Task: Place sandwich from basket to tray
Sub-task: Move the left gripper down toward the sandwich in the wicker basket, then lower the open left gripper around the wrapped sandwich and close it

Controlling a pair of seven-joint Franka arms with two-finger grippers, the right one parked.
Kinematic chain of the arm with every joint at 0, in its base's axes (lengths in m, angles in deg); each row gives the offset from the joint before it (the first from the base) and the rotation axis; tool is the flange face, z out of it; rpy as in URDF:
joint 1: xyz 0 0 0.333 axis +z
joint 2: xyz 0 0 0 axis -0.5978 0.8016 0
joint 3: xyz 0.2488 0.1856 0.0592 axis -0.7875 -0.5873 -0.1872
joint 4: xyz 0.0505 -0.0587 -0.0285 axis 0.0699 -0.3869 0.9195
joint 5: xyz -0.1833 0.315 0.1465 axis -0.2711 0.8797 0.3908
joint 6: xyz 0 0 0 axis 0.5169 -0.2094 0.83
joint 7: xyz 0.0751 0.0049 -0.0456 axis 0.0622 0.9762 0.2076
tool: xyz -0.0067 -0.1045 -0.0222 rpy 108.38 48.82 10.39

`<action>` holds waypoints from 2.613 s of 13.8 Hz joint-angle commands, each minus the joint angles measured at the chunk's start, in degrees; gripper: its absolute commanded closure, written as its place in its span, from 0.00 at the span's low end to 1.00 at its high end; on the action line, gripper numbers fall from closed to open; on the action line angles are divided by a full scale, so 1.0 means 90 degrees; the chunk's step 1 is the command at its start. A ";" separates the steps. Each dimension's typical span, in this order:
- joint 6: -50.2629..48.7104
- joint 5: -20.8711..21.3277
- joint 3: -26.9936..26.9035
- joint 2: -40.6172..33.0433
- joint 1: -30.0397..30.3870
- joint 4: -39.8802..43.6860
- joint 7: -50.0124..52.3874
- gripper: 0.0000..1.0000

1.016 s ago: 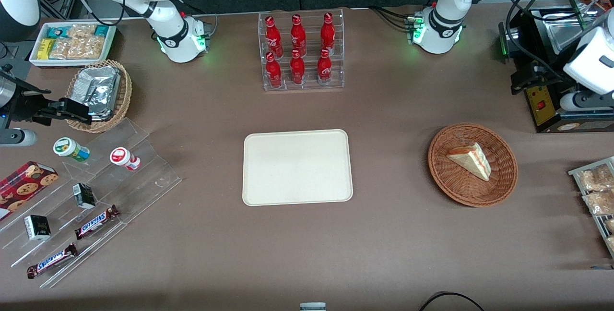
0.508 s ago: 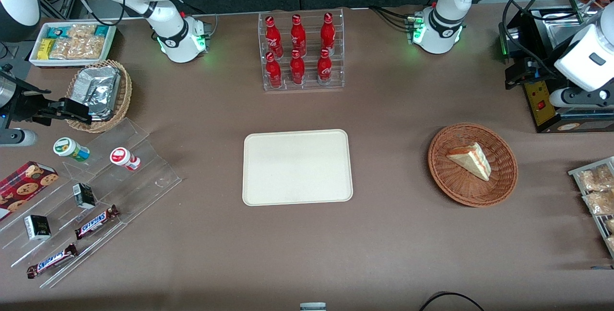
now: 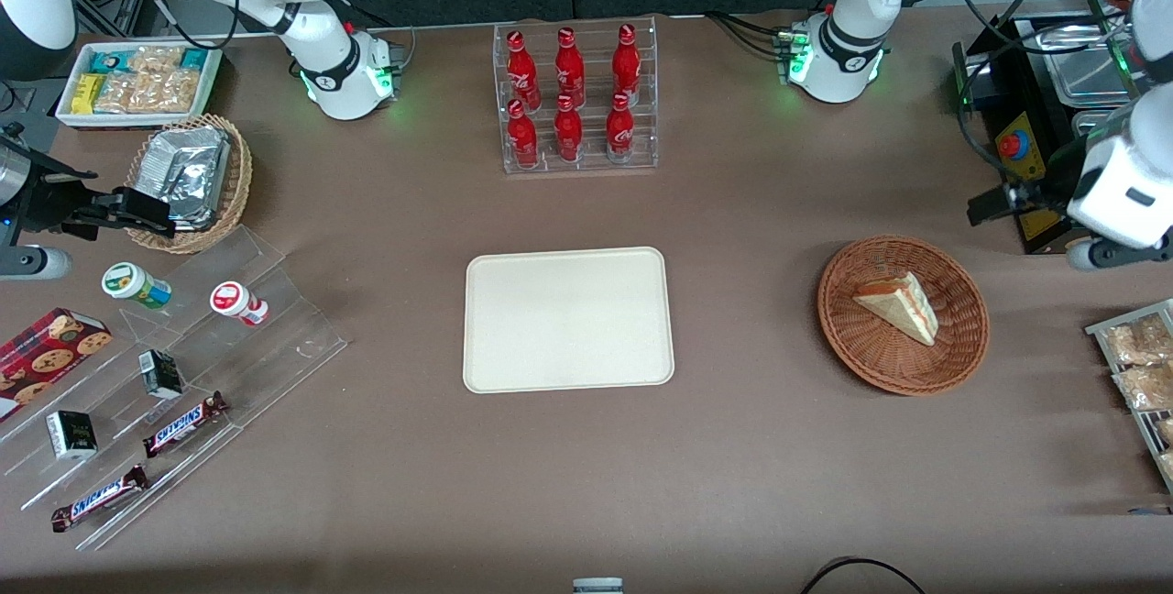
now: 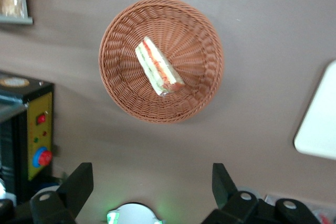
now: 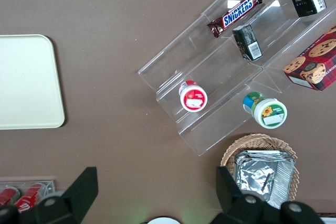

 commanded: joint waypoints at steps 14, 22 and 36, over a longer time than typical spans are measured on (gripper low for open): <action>0.4869 0.0044 -0.0041 -0.0561 0.0146 -0.4316 0.3877 0.00; 0.6638 0.0024 -0.0032 0.0053 0.0195 -0.4903 0.4453 0.00; 0.7177 0.0044 -0.0012 0.0523 0.0117 -0.4991 0.4570 0.74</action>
